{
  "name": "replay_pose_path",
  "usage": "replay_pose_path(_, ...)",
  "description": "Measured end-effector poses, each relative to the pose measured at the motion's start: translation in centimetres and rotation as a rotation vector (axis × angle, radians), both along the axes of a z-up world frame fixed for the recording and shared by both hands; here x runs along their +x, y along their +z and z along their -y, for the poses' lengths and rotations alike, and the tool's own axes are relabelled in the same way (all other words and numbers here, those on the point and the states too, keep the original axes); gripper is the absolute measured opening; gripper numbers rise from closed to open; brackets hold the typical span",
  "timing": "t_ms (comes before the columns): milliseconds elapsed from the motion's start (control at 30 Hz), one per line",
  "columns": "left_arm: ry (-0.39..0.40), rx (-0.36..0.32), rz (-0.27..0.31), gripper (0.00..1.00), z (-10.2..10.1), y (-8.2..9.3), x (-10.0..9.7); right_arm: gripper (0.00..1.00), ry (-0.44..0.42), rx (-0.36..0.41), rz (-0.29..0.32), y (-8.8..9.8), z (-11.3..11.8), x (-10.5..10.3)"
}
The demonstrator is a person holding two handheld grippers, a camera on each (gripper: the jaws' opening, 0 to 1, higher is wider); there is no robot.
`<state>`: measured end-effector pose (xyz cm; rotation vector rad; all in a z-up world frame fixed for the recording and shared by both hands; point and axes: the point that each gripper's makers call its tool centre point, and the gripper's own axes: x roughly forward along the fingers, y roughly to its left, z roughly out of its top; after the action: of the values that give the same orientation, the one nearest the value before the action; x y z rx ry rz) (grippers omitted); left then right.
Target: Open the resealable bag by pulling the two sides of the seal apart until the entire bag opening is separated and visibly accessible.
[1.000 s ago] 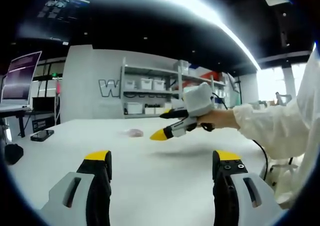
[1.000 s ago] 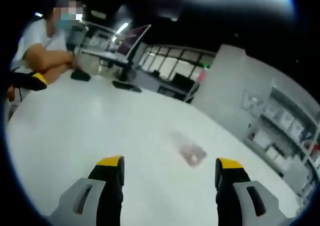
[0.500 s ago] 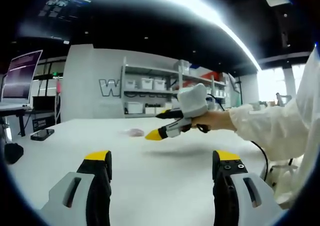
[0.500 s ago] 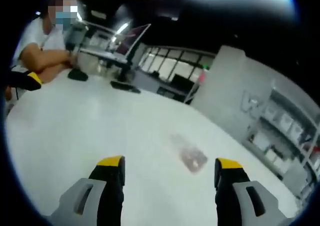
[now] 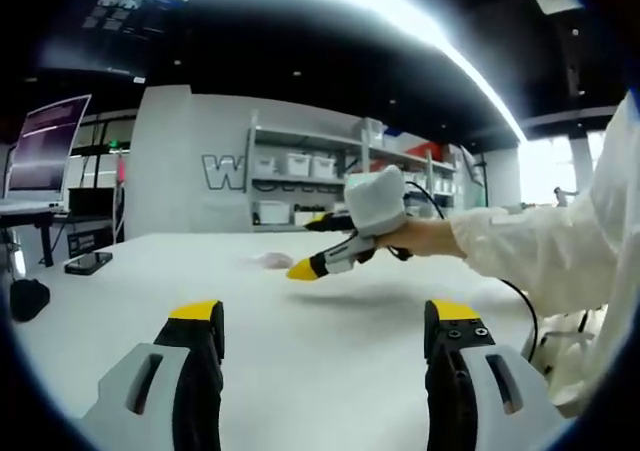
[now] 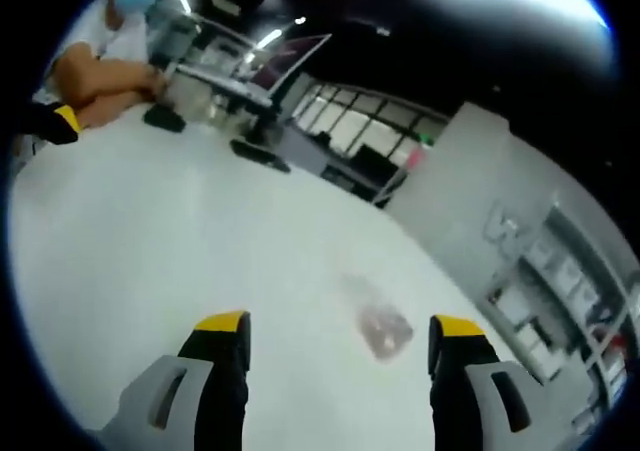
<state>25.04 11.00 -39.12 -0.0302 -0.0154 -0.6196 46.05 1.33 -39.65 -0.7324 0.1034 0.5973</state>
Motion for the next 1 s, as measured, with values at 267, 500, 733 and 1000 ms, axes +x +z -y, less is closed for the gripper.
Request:
replay_pose_path(267,-0.005,-0.004,-0.001,0.80,0.1,-0.1,-0.1,0.74,0.001,-0.020,0.009,-0.2,0.0,0.5)
replay_pose_path(500,-0.017,0.001,0.003,0.81,0.4,0.0,0.0,0.73,-0.011,0.009,0.003,-0.2,0.0,1.1)
replay_pose_path(733,-0.028,0.002,0.018,0.81,0.5,0.3,-0.3,0.74,-0.040,0.058,-0.013,0.0,-0.1,1.6)
replay_pose_path(1000,-0.019,0.017,0.017,0.81,-0.1,0.4,-0.7,0.73,-0.069,0.133,-0.039,-0.1,-1.0,2.5)
